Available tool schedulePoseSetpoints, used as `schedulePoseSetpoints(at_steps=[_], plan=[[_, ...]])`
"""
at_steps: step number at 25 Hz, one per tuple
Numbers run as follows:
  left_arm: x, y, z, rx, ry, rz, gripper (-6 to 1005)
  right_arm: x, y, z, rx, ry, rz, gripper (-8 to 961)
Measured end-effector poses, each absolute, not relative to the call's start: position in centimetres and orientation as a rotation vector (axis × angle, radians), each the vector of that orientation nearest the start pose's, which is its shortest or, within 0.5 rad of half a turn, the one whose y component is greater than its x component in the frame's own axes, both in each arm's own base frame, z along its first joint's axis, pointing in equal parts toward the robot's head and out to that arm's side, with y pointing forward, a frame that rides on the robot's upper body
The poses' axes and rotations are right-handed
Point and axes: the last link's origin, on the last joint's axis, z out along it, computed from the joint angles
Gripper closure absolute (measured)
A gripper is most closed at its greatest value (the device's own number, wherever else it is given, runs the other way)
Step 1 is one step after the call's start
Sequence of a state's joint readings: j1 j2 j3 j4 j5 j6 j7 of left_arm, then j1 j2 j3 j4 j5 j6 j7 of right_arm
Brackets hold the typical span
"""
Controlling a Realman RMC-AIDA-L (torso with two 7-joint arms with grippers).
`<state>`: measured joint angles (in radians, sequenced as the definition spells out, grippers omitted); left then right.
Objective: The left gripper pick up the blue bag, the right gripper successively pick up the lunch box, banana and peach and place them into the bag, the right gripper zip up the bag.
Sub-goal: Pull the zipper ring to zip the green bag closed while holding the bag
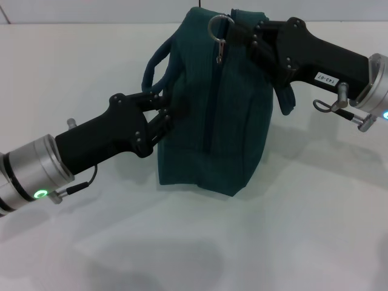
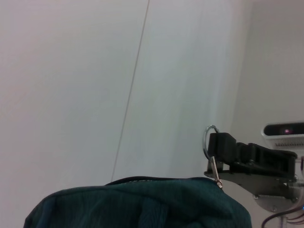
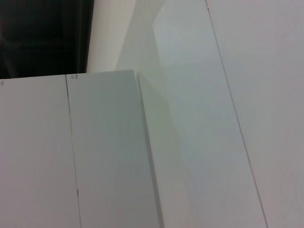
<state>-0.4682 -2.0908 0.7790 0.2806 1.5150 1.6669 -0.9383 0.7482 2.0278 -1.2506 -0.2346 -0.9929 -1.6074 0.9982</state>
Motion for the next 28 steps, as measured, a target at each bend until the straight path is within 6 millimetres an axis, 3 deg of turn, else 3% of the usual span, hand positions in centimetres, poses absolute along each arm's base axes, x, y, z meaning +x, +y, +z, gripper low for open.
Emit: schedulePoseSetpoints(at_steps=[11, 28], plan=[[-24.8, 28.8, -3.2, -2.498, -0.432, -1.254, 881, 15.9, 35.9, -1.8, -2.506, 0.263, 1.457, 943], [-24.5, 25.0, -3.0, -2.722, -0.280, -1.347, 937, 17.9, 37.4, -1.6, -2.386, 0.388, 1.344, 942]])
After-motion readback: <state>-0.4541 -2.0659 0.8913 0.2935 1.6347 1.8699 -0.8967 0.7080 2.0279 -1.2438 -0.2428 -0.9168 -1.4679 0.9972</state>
